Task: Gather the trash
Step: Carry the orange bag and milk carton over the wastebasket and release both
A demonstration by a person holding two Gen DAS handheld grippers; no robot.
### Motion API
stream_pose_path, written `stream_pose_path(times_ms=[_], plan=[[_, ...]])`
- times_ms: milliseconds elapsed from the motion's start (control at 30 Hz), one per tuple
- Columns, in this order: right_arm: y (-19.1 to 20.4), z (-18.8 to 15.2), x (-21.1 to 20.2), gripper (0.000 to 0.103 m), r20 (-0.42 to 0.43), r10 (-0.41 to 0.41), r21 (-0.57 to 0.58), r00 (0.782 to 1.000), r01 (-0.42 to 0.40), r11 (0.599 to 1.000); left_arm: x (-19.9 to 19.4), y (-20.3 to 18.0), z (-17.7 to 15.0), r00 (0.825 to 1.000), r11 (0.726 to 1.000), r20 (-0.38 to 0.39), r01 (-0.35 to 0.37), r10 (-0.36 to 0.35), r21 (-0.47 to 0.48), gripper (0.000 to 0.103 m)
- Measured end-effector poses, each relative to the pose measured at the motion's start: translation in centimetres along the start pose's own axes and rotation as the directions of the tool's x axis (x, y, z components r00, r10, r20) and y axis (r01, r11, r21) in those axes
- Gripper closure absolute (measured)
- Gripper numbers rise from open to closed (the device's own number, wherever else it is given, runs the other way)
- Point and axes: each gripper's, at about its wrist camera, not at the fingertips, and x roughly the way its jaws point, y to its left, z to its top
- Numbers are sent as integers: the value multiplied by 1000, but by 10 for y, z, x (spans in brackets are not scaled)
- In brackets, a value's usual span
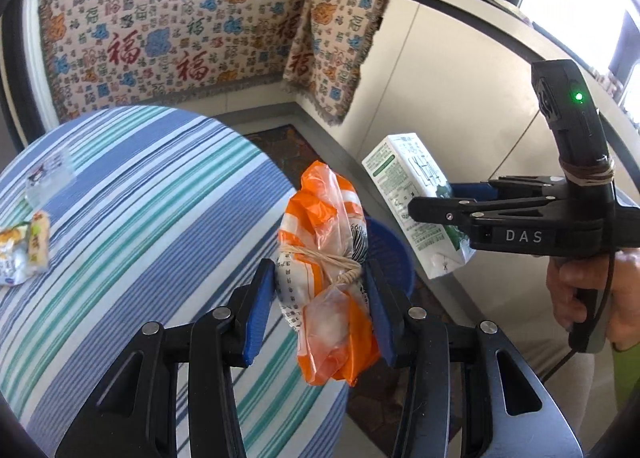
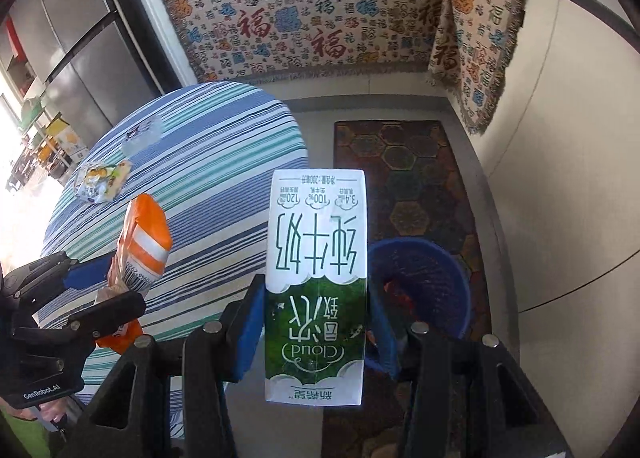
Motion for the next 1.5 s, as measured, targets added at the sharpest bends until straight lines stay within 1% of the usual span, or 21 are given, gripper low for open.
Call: stream_pose_path(times_ms=[100, 133, 333, 433, 533, 600, 633, 700, 867, 1033, 1300, 1367, 1433, 1500], plan=[[-13, -1, 2, 54, 10, -34, 6, 999, 34, 999, 19, -20, 10, 1000, 999, -5, 21, -21, 26, 57], [-27, -1, 7, 54, 17, -60, 17, 998, 60, 998, 25, -26, 13, 1000, 999, -8, 27, -27, 31, 57], [-79, -5, 32, 54, 12, -100, 88, 995, 99, 991, 67, -52, 26, 998, 997, -37, 59, -57, 50, 57], [-101, -8, 47, 54, 7, -107, 122, 994, 105, 987, 88, -61, 28, 996, 996, -56, 74, -71, 53, 57], [-119, -15, 64, 54, 16, -83, 147, 996, 80, 986, 109, -68, 29, 994, 995, -74, 80, -76, 61, 57], [-130, -21, 77, 54, -1, -95, 162, 996, 94, 982, 122, -70, 29, 993, 994, -85, 83, -78, 65, 57], [-135, -23, 82, 54, -7, -88, 169, 996, 88, 982, 127, -71, 28, 993, 994, -89, 85, -79, 65, 57], [-143, -26, 91, 54, -24, -69, 192, 997, 72, 979, 139, -70, 27, 992, 994, -99, 88, -82, 60, 57], [-155, -25, 99, 54, -25, -51, 238, 998, 55, 970, 163, -69, 21, 989, 995, -118, 90, -84, 46, 57], [-158, -25, 104, 53, -31, -46, 256, 998, 53, 965, 177, -70, 16, 989, 995, -130, 83, -76, 47, 57], [-173, -24, 106, 51, -14, -24, 314, 1000, 27, 949, 198, -72, 14, 987, 995, -146, 83, -74, 57, 56], [-175, -24, 107, 52, -11, -25, 325, 1000, 27, 945, 207, -72, 15, 986, 994, -147, 83, -72, 67, 51], [-178, -25, 105, 41, -4, -34, 344, 999, 33, 938, 213, -74, 13, 986, 993, -152, 86, -73, 79, 27], [-181, -23, 101, 40, 12, -34, 359, 999, 28, 933, 214, -76, 12, 989, 993, -137, 75, -61, 94, 19]])
